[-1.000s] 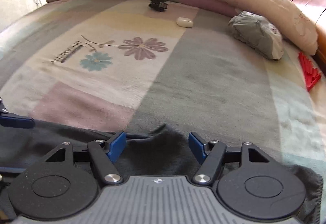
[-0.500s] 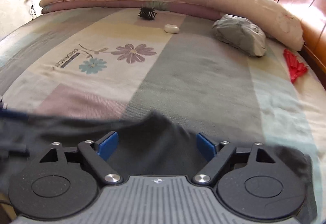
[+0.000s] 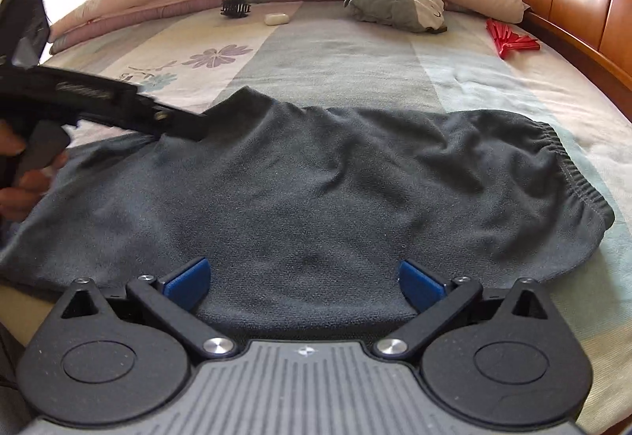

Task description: Fold clothes

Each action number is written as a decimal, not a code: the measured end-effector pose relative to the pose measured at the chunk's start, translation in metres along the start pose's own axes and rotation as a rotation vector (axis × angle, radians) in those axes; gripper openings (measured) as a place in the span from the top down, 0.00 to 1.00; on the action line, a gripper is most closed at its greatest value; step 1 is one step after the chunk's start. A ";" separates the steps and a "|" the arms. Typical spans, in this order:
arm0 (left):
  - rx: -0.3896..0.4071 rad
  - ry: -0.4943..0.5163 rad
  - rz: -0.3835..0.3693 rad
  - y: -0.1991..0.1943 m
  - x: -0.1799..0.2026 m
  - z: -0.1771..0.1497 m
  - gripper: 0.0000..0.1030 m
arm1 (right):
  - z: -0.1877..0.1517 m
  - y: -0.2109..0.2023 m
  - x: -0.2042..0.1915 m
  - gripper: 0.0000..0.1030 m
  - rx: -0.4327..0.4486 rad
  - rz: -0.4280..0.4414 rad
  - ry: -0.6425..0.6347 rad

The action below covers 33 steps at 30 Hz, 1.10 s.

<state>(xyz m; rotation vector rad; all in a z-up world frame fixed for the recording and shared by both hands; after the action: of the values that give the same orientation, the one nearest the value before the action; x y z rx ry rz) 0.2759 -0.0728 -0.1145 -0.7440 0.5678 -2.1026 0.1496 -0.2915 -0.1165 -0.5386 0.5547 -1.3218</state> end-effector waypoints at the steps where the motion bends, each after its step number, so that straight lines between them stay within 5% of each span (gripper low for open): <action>1: -0.003 -0.005 -0.007 0.007 0.002 0.003 0.16 | 0.000 0.000 0.001 0.00 0.005 0.004 0.002; 5: -0.009 -0.023 0.054 0.012 0.004 0.016 0.18 | 0.004 -0.009 0.006 0.00 0.029 0.028 0.022; 12: 0.074 0.031 -0.030 -0.043 0.031 0.012 0.17 | 0.033 0.000 0.030 0.00 0.152 0.082 -0.023; 15: 0.048 0.034 -0.054 -0.051 0.040 -0.002 0.17 | 0.041 0.012 0.040 0.00 0.143 0.068 -0.033; 19: -0.046 0.026 0.003 -0.042 0.040 -0.033 0.17 | 0.045 0.021 0.049 0.00 0.116 0.016 -0.052; 24: -0.063 0.217 0.092 -0.049 0.062 -0.053 0.17 | 0.051 0.032 0.061 0.00 0.082 -0.048 -0.077; 28: -0.067 0.295 0.047 -0.055 0.079 -0.063 0.16 | 0.030 0.002 0.041 0.00 0.103 0.005 -0.123; 33: -0.107 0.367 0.088 -0.059 0.087 -0.082 0.15 | 0.006 -0.002 0.039 0.00 0.030 -0.051 -0.096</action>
<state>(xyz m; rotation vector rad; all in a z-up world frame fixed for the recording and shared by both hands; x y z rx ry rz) 0.1454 -0.0995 -0.1105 -0.3814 0.9009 -2.1504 0.1577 -0.3296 -0.1134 -0.5917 0.4445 -1.3427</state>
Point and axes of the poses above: each gripper's, at about its wrist camera, not at the fingertips, and y roughly the way its jaws point, x to its right, z to its top, the point moved 2 cm from there along y, roughly the way its jaws point, and after that the axes turned 5 degrees about x, right-handed, at the moved point
